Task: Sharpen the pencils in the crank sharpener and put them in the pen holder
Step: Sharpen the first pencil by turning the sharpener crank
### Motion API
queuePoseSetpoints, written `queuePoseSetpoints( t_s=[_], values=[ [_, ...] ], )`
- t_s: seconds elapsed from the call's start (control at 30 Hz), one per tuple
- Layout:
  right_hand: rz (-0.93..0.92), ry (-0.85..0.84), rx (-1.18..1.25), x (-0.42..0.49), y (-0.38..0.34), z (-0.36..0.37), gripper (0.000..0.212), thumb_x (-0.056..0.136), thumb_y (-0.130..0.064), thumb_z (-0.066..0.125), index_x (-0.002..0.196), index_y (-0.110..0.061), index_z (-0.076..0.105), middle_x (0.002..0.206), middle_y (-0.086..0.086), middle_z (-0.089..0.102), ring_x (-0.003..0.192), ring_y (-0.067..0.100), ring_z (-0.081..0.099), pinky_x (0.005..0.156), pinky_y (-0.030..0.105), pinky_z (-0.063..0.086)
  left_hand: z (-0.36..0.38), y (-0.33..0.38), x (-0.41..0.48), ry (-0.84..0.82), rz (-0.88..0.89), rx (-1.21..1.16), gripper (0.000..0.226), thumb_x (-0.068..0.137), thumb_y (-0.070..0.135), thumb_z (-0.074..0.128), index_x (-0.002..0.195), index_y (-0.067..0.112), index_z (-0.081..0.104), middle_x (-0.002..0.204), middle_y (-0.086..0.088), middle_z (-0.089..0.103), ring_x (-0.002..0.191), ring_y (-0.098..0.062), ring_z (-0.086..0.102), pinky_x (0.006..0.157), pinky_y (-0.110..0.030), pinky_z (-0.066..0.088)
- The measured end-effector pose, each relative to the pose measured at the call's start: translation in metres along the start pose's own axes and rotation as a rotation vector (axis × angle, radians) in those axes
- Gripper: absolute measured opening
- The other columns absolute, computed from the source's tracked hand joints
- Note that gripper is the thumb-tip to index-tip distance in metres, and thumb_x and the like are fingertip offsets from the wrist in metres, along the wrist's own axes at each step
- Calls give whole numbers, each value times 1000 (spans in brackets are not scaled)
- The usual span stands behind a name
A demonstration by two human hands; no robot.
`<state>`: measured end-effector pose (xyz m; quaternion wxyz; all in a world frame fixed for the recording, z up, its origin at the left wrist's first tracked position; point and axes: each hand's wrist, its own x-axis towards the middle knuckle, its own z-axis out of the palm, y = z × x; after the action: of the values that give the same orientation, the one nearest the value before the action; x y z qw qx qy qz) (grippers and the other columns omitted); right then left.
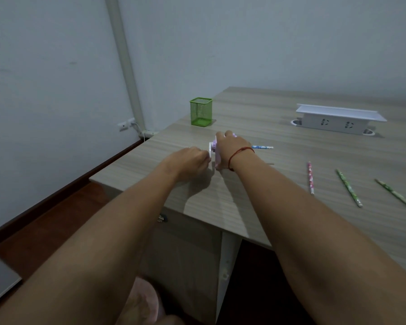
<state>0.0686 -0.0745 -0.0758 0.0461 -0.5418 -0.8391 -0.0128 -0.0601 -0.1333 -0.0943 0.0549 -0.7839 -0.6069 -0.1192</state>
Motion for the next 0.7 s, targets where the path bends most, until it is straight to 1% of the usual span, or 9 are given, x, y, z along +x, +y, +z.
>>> queuePoseSetpoints(
  t_s=[0.07,0.1,0.17,0.3,0.43,0.5,0.6,0.7],
  values=[
    [-4,12,6,-1,2,1,84,72,-32,81,140,-15,35,142,8,40,133,31,43,103,51,43,8,2,0,-17,-32,-10,30,100,21,38,98,1,60,99,-18,66,84,-30,60,71,-34,43],
    [-6,21,7,-2,3,2,84,71,-34,81,139,-16,35,142,7,40,132,31,43,102,49,44,13,3,0,-23,-51,-23,30,100,21,39,98,1,60,103,-18,65,88,-31,60,72,-33,41],
    [-17,43,10,-3,4,3,84,69,-37,82,137,-17,37,141,6,41,132,30,44,101,47,44,22,1,1,-25,-75,-46,30,101,21,37,100,2,59,106,-18,64,91,-30,59,73,-31,38],
    [-64,90,2,-6,8,5,79,70,-35,80,134,-15,39,139,7,44,129,31,46,96,47,46,23,-5,13,-70,-69,-34,28,100,20,39,107,4,61,113,-17,64,99,-31,60,80,-34,42],
    [-99,129,28,-7,11,7,66,75,-32,74,130,-15,41,136,7,45,124,32,50,93,47,46,21,-12,33,-132,-61,80,25,94,17,47,108,7,65,111,-14,66,99,-30,62,81,-35,46],
    [-104,129,36,-7,10,9,66,74,-31,74,129,-16,42,134,6,46,121,33,51,94,50,47,19,-15,40,-153,-53,158,22,91,16,52,106,8,65,109,-13,66,98,-30,63,80,-36,47],
    [-106,123,32,-6,12,9,68,72,-32,76,128,-17,41,131,5,46,115,34,54,92,51,47,10,-23,54,-91,-32,303,21,93,11,48,109,7,61,109,-15,65,101,-33,62,79,-39,47],
    [-75,84,-12,-5,13,5,74,72,-35,76,133,-16,38,133,6,45,117,32,54,93,50,48,-9,-30,67,37,9,330,26,93,1,43,113,7,58,109,-16,64,101,-35,63,79,-42,49]
  ],
)
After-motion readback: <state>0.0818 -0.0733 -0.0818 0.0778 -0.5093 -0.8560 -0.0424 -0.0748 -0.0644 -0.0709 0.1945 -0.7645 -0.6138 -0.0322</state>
